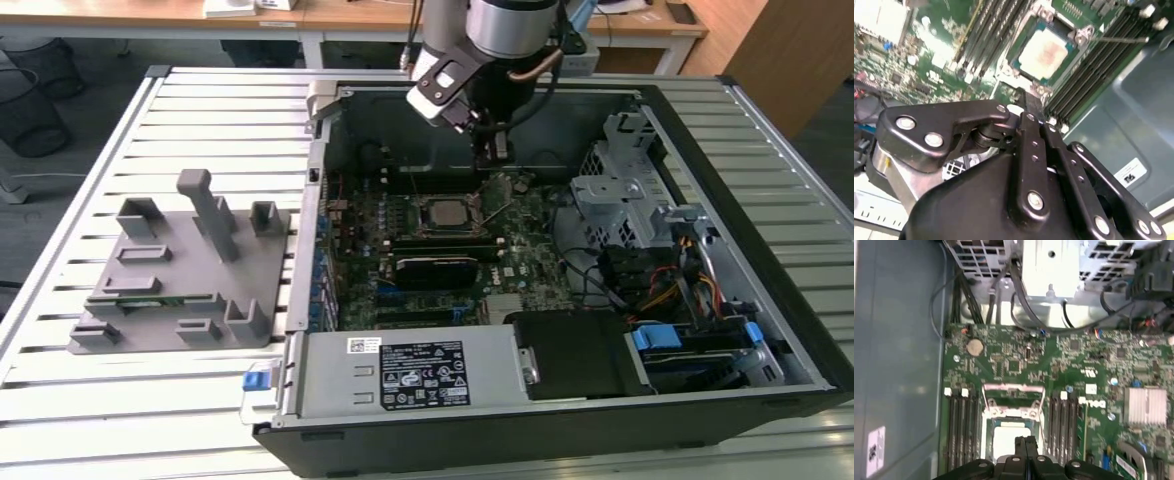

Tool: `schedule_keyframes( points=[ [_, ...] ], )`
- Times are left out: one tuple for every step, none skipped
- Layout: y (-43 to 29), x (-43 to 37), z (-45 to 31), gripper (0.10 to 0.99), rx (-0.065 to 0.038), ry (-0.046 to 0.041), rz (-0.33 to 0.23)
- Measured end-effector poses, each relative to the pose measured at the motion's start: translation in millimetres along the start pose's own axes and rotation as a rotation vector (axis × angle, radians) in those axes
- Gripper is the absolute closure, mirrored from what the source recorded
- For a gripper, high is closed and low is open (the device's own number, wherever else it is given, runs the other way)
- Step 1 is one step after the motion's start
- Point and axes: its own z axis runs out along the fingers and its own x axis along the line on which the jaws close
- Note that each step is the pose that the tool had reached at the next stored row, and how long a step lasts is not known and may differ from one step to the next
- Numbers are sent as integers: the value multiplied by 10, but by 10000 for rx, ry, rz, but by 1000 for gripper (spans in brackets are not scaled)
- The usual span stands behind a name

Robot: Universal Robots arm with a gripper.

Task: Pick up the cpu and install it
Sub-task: 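Close the cpu cover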

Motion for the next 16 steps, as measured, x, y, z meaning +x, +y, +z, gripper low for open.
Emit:
schedule_keyframes(
  points=[
    [28, -1, 1, 980, 0, 48, -14],
    [56, -2, 2, 980, 2, 90, -32],
    [83, -2, 4, 980, 5, 106, -55],
    [107, -3, 7, 980, 8, 108, -75],
    [127, -4, 10, 980, 11, 108, -96],
    [148, -5, 13, 980, 14, 107, -120],
    [167, -6, 17, 980, 18, 108, -140],
    [182, -6, 21, 980, 20, 109, -159],
    [193, -5, 26, 980, 22, 107, -175],
    [203, -4, 30, 980, 24, 103, -187],
    [209, -3, 33, 980, 24, 102, -199],
    [218, -4, 37, 980, 23, 104, -214],
    [234, -5, 41, 980, 25, 105, -237],
    [254, -5, 45, 980, 25, 106, -253],
    [280, -4, 51, 980, 26, 106, -258],
    [303, -2, 55, 980, 29, 104, -259]
  ],
)
